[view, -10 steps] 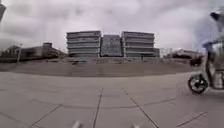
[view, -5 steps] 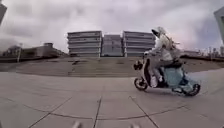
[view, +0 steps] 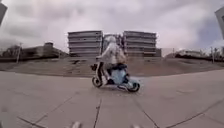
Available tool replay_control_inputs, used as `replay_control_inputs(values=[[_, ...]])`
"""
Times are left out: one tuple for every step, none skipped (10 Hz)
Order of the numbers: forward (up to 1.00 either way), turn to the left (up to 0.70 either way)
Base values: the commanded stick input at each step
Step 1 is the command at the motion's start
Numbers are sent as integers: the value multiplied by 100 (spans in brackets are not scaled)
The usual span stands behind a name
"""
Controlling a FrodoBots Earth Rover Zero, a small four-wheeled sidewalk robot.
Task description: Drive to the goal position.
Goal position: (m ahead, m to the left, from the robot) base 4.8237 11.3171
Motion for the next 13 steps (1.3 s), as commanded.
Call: replay_control_inputs(values=[[70,33],[70,35],[70,35],[70,35],[70,35],[70,35],[70,35],[70,35],[70,32],[70,25],[70,0],[70,0],[70,0]])
